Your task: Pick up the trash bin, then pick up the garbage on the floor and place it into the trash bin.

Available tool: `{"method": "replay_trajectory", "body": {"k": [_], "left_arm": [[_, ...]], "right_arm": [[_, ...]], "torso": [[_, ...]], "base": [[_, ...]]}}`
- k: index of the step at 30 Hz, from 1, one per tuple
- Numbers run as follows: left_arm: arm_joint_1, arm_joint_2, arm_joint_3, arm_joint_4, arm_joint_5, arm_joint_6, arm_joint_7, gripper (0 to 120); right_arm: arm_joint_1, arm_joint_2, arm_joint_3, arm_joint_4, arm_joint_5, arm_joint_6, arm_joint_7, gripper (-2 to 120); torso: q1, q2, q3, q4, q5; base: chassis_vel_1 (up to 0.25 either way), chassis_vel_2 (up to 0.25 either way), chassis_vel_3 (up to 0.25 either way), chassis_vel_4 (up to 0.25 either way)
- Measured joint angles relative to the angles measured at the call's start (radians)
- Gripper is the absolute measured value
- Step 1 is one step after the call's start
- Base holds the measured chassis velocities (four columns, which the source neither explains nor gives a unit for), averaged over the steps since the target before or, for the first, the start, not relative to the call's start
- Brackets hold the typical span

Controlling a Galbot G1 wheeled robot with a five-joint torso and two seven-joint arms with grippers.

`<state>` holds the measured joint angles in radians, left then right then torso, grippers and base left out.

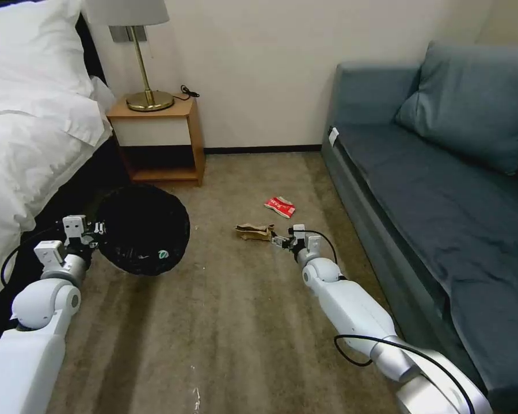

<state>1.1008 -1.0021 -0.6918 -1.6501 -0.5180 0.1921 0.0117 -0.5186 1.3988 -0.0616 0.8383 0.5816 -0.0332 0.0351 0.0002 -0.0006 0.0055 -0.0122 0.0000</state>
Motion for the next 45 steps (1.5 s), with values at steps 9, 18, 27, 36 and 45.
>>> {"method": "replay_trajectory", "body": {"k": [9, 18, 27, 36, 45], "left_arm": [[0.002, -0.002, 0.001, -0.002, 0.0, 0.0, 0.001, 4], [-0.007, 0.0, 0.006, 0.006, -0.001, -0.001, 0.003, 4], [-0.015, -0.001, 0.012, 0.013, -0.002, -0.001, 0.003, 4], [-0.009, 0.0, 0.013, 0.008, -0.004, 0.0, 0.003, 4], [0.004, 0.003, 0.013, -0.009, -0.007, 0.004, 0.003, 4]], "right_arm": [[-0.002, 0.002, -0.001, 0.004, -0.004, 0.0, 0.0, 100], [0.0, 0.005, -0.003, -0.006, -0.005, 0.001, -0.001, 100], [0.007, 0.014, -0.008, -0.021, -0.007, 0.002, -0.005, 100], [0.008, 0.02, -0.01, -0.032, -0.012, 0.004, -0.008, 100], [0.007, 0.019, 0.005, -0.029, -0.02, 0.004, -0.007, 100]], "torso": [[0.0, 0.0, 0.0, 0.0001, 0.0], [0.0, 0.0, 0.0, 0.0, 0.0], [0.0, 0.0, 0.0, 0.0001, 0.0], [0.0, 0.0, 0.0, 0.0, -0.0001], [0.0, 0.0, 0.0, -0.0001, 0.0]], "base": [[-0.072, 0.075, 0.069, -0.063], [-0.081, 0.09, 0.076, -0.087], [-0.092, 0.084, 0.089, -0.082], [-0.081, 0.088, 0.072, -0.091], [-0.091, 0.098, 0.089, -0.082]]}}
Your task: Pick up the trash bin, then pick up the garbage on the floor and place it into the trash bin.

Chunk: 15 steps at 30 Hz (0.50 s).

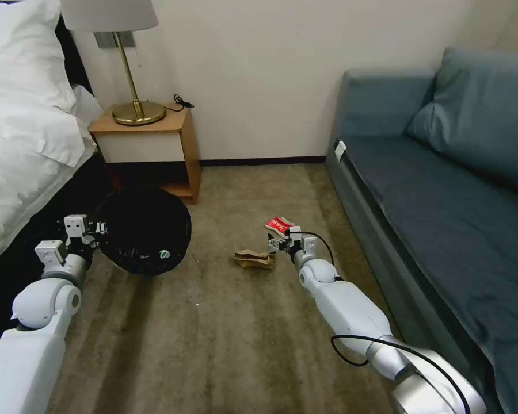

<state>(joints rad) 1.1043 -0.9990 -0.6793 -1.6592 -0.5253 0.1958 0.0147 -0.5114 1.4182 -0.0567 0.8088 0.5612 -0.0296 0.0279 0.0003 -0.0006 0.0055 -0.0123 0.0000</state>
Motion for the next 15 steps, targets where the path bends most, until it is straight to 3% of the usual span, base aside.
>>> {"method": "replay_trajectory", "body": {"k": [15], "left_arm": [[0.022, -0.012, -0.003, -0.018, 0.007, 0.004, 0.0, 4]], "right_arm": [[-0.022, -0.008, 0.016, 0.016, -0.012, -0.001, 0.001, 100]], "torso": [[0.0, 0.0, 0.0, 0.0001, 0.0]], "base": [[-0.087, 0.085, 0.084, -0.089]]}}
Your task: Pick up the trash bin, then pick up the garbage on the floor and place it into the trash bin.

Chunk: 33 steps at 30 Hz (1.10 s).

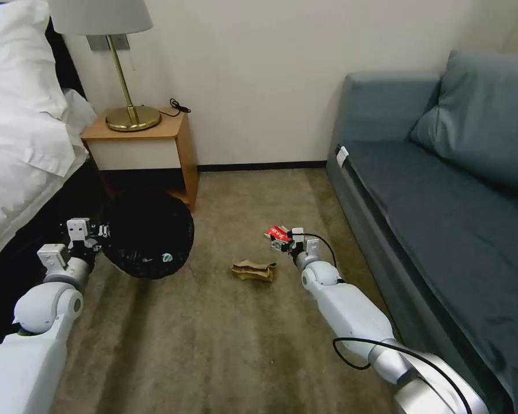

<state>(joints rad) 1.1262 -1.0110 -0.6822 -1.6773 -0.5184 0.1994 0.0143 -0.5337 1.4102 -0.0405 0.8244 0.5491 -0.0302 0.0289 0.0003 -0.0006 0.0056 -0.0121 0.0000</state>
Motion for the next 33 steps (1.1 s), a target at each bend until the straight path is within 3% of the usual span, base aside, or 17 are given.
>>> {"method": "replay_trajectory", "body": {"k": [33], "left_arm": [[0.05, 0.0, -0.006, -0.039, 0.009, 0.004, 0.0, 4]], "right_arm": [[-0.048, -0.012, 0.04, 0.044, -0.035, -0.003, 0.004, 100]], "torso": [[0.0, 0.0, 0.0, 0.0, 0.0001]], "base": [[-0.09, 0.086, 0.09, -0.086]]}}
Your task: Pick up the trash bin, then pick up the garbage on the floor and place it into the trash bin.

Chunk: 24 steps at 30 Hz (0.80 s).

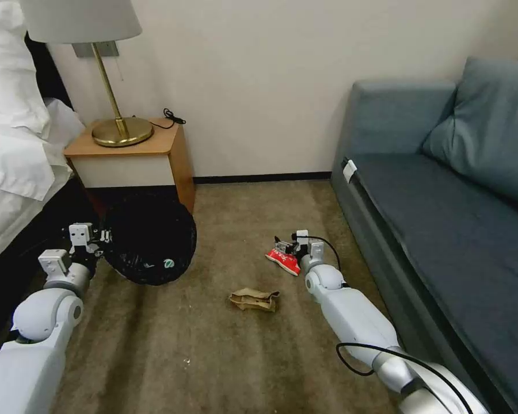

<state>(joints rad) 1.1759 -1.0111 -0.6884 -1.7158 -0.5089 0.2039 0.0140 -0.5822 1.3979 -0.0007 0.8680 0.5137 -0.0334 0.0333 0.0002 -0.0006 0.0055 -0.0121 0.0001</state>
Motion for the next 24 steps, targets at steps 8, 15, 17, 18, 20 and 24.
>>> {"method": "replay_trajectory", "body": {"k": [8, 15, 17, 18, 20, 24], "left_arm": [[0.035, 0.005, -0.016, -0.023, 0.002, 0.001, 0.001, 4], [0.035, 0.003, -0.018, -0.023, 0.003, 0.001, 0.001, 4], [0.035, 0.003, -0.018, -0.023, 0.003, 0.001, 0.001, 4], [0.035, 0.003, -0.019, -0.023, 0.003, 0.001, 0.001, 4], [0.036, 0.003, -0.02, -0.022, 0.003, 0.001, 0.001, 4], [0.043, 0.007, -0.028, -0.021, 0.003, 0.002, 0.001, 4]], "right_arm": [[-0.004, -0.007, -0.011, 0.008, 0.0, -0.001, -0.006, 100], [-0.012, -0.017, -0.043, 0.028, 0.001, -0.03, -0.016, 100], [-0.012, -0.018, -0.047, 0.028, 0.002, -0.033, -0.016, 100], [-0.012, -0.02, -0.052, 0.028, 0.002, -0.037, -0.018, 100], [-0.012, -0.024, -0.06, 0.031, 0.004, -0.041, -0.023, 100], [-0.013, -0.052, -0.096, 0.049, 0.006, -0.053, -0.06, 100]], "torso": [[0.0, 0.0, 0.0, 0.0, 0.0], [0.0, 0.0, 0.0, 0.0001, 0.0], [0.0, 0.0, 0.0, -0.0001, -0.0001], [0.0, 0.0, 0.0, 0.0, 0.0], [0.0, 0.0, 0.0, -0.0001, -0.0001], [0.0, 0.0, 0.0, 0.0001, -0.0001]], "base": [[-0.091, 0.096, 0.095, -0.096], [-0.08, 0.071, 0.081, -0.065], [0.0, 0.0, 0.0, 0.0], [0.0, 0.0, 0.0, 0.0], [0.0, 0.0, 0.0, 0.0], [0.0, 0.0, 0.0, 0.0]]}}
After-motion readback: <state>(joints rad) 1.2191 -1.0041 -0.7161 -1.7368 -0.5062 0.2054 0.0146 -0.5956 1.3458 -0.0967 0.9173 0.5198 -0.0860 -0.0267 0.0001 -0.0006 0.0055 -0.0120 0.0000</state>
